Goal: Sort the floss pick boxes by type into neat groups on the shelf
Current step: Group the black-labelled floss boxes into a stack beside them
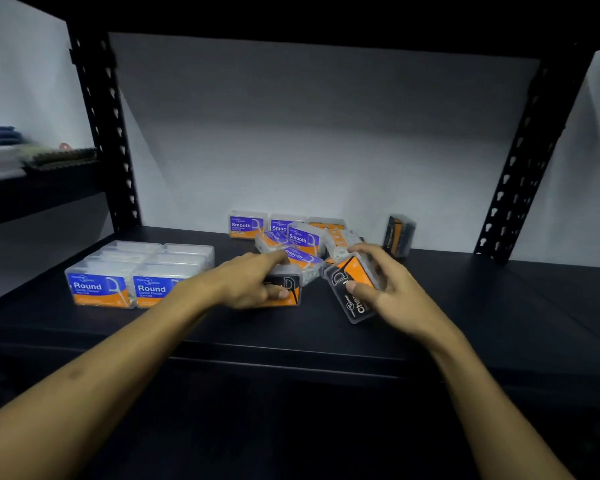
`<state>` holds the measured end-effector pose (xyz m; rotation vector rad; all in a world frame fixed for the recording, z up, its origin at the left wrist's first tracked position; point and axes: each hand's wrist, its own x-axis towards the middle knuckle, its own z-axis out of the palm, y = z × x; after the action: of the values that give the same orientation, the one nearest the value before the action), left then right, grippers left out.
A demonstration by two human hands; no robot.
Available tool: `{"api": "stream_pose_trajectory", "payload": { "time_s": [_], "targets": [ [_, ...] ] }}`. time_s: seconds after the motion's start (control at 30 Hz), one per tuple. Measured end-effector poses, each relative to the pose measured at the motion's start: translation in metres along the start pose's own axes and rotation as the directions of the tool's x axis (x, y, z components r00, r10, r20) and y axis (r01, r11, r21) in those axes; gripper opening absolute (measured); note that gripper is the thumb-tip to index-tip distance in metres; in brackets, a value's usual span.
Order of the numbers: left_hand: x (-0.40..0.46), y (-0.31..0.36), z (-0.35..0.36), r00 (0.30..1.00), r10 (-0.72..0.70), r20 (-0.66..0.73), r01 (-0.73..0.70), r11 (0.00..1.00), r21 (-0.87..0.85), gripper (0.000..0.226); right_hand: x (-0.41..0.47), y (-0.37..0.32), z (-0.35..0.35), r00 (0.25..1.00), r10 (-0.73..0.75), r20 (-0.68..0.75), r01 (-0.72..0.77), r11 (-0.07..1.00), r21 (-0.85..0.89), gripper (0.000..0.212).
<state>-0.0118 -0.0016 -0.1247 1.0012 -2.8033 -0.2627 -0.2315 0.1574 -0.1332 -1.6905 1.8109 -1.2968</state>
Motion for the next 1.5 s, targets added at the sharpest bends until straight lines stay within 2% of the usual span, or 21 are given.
{"api": "stream_pose_trajectory", "payload": {
  "time_s": [0.07, 0.13, 0.27, 0.37, 0.53, 0.63, 0.77, 0.9, 1.07, 1.2, 1.33, 1.43, 1.5],
  "targets": [
    [0.001, 0.000, -0.001, 1.000, -0.001, 0.010, 0.001, 1.000, -0.009, 0.043, -0.001, -0.001, 0.003, 0.997, 0.030, -0.072, -0.020, 0.991, 0.129, 0.039],
    [0.002, -0.001, -0.002, 1.000, -0.004, 0.021, 0.005, 1.000, -0.017, 0.048, -0.002, -0.002, 0.003, 0.989, 0.056, -0.134, -0.027, 0.978, 0.206, 0.042],
    [0.006, -0.002, -0.005, 0.998, -0.006, 0.060, 0.008, 0.999, -0.035, 0.049, 0.001, 0.000, 0.007, 0.982, 0.065, -0.176, -0.054, 0.997, 0.062, 0.050],
    [0.009, 0.000, -0.013, 0.997, 0.008, 0.078, -0.007, 1.000, -0.021, 0.052, 0.000, 0.002, 0.005, 0.992, 0.034, -0.121, -0.027, 0.998, 0.060, 0.059],
    [0.011, -0.001, -0.023, 0.992, 0.059, 0.114, -0.060, 0.998, 0.006, 0.042, -0.003, 0.006, 0.010, 0.994, 0.027, -0.108, 0.001, 0.968, 0.250, 0.033],
    [0.007, -0.004, -0.023, 0.989, 0.066, 0.132, -0.065, 0.998, -0.016, 0.042, -0.002, 0.013, 0.017, 0.997, 0.042, -0.067, -0.024, 0.969, 0.246, 0.035],
    [0.002, -0.009, -0.018, 0.985, 0.042, 0.166, -0.031, 0.997, -0.068, 0.059, 0.001, 0.013, 0.024, 0.999, 0.031, 0.029, -0.036, 0.979, 0.201, 0.045],
    [-0.005, -0.010, -0.017, 0.983, 0.035, 0.179, -0.027, 0.998, -0.052, 0.063, 0.006, 0.014, 0.028, 0.997, -0.018, 0.081, 0.007, 0.992, 0.125, 0.038],
    [-0.015, -0.001, -0.019, 0.990, 0.078, 0.120, -0.074, 0.996, -0.040, 0.064, 0.010, 0.010, 0.033, 0.991, -0.029, 0.131, 0.012, 0.992, 0.123, 0.035],
    [-0.017, 0.009, -0.015, 0.995, 0.095, 0.001, -0.094, 0.981, 0.172, 0.072, 0.014, 0.009, 0.034, 0.979, -0.039, 0.199, 0.007, 0.987, 0.162, 0.032],
    [-0.010, 0.010, -0.010, 0.982, 0.186, -0.032, -0.185, 0.982, 0.038, 0.069, 0.019, 0.008, 0.031, 0.963, -0.067, 0.261, 0.014, 0.980, 0.198, 0.032],
    [-0.007, 0.005, -0.007, 0.984, 0.171, -0.040, -0.171, 0.985, -0.008, 0.059, 0.022, 0.011, 0.030, 0.957, -0.085, 0.278, 0.018, 0.972, 0.235, 0.035],
    [-0.006, 0.005, -0.006, 0.989, 0.144, -0.045, -0.144, 0.990, -0.008, 0.064, 0.023, 0.011, 0.030, 0.958, -0.097, 0.271, 0.032, 0.971, 0.237, 0.036]
  ]
}}
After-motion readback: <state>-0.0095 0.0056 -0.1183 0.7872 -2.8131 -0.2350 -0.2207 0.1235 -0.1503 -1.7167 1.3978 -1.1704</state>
